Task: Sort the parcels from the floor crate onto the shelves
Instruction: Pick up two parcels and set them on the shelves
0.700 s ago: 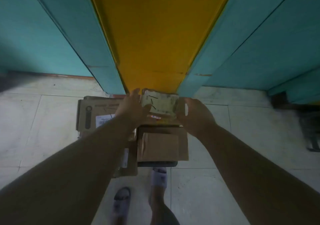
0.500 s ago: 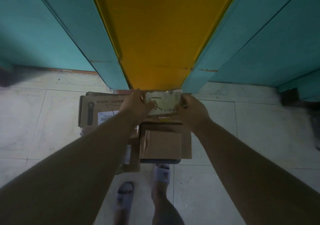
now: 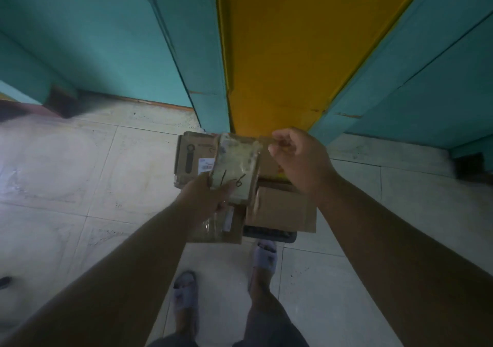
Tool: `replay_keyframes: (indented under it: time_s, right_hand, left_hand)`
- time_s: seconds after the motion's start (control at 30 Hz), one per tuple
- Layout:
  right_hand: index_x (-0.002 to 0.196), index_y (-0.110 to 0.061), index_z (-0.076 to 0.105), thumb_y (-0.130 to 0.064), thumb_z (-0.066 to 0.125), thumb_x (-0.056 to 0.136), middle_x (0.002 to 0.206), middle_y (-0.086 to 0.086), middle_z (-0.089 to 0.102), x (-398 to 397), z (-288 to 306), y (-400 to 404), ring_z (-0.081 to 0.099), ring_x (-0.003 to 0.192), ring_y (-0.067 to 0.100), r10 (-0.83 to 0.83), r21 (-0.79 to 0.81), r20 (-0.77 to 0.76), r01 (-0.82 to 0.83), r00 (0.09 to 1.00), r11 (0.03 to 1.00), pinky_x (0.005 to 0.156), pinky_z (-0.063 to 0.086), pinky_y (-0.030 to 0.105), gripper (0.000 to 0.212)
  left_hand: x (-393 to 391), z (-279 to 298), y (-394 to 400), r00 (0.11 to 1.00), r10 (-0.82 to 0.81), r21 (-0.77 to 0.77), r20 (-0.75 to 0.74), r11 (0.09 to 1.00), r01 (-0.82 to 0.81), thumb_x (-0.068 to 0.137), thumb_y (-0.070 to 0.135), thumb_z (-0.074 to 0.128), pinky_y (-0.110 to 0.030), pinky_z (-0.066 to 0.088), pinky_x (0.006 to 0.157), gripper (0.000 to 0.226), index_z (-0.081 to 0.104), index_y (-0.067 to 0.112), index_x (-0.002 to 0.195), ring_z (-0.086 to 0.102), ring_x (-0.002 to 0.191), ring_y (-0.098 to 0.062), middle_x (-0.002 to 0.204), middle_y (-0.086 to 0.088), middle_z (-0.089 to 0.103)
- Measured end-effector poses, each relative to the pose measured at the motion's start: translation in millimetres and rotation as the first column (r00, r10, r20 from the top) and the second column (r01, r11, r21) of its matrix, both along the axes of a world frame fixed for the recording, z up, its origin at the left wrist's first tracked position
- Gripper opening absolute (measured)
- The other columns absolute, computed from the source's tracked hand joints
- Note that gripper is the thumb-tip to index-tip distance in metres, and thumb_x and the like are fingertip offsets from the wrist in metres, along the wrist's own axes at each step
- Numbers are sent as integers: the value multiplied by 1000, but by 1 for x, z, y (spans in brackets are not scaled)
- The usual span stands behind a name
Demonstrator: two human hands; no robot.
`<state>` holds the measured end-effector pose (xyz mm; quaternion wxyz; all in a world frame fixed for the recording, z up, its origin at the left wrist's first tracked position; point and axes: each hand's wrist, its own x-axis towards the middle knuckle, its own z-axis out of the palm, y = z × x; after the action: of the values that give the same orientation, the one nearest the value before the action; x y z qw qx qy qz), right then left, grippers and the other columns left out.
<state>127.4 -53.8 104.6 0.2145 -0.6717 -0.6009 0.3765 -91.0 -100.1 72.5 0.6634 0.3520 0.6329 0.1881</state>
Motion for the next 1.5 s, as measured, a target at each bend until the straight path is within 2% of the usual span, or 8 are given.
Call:
replay_keyframes:
  time_s: [0.13,0.47,0.7,1.0,1.1,1.23,1.37,1.5]
  right_hand:
    - [116,-30,59,-30,61,96,109,-12,63,-53,-20,-40,60,105,10,-12,-92,-54,7,998,996,92,54,35,20]
    - [122,-13,59,-28,69,91,116,6,62,-176,-97,-136,60,108,22,-42,-250,221,98,974,963,87,51,35,35]
    - [146,-32,33,-74,42,81,154,14,35,-221,-178,-145,38,137,35,83,-371,505,130,859,920,105,40,53,79]
    - [150,-20,20,-58,72,79,145,19,34,-233,-183,-131,42,127,37,40,-312,614,196,788,930,101,42,45,96]
    - [143,-22,30,-47,79,76,139,11,41,-219,-158,-130,48,120,30,-67,-256,498,220,865,941,95,49,43,86]
    - [119,-25,52,-36,72,85,105,-10,56,-193,-86,-142,58,92,12,-412,-383,-103,346,905,857,69,48,27,41]
    - [128,-24,62,-27,55,98,122,14,69,-156,-3,-169,65,112,38,-727,-690,-600,244,334,681,95,50,63,31]
    - [140,-18,54,-35,47,102,135,16,62,-124,75,-197,60,122,41,-661,-636,-740,190,121,748,99,47,61,43]
  left_hand:
    - [-63,7,-47,988,154,-37,12,987,-154,83,33,75,-48,53,78,30,67,12,104,56,85,-31,103,-27,65]
    - [-181,-25,-129,986,135,-67,-94,988,-142,95,22,62,-45,56,87,11,60,17,106,61,98,-32,109,-17,65]
    - [-206,-60,-149,973,199,-110,-114,971,-212,91,26,66,-46,58,88,22,61,14,109,64,100,-31,108,-11,69]
    - [-211,-78,-153,971,188,-110,-147,972,-205,93,23,65,-44,58,85,18,59,14,109,64,97,-28,106,-9,68]
    - [-209,-67,-155,975,176,-111,-135,975,-191,94,20,63,-44,57,87,12,59,15,104,63,99,-29,106,-10,67]
    - [-206,-31,-158,980,172,-108,-103,977,-183,94,18,62,-44,57,87,10,59,16,103,62,103,-33,109,-14,66]
    - [-198,27,-164,986,150,-67,-75,986,-156,95,17,62,-45,57,85,8,59,15,103,60,99,-36,113,-25,63]
    - [-181,85,-167,996,87,4,-16,996,-87,94,20,65,-43,57,81,17,58,13,108,59,91,-31,114,-26,62]
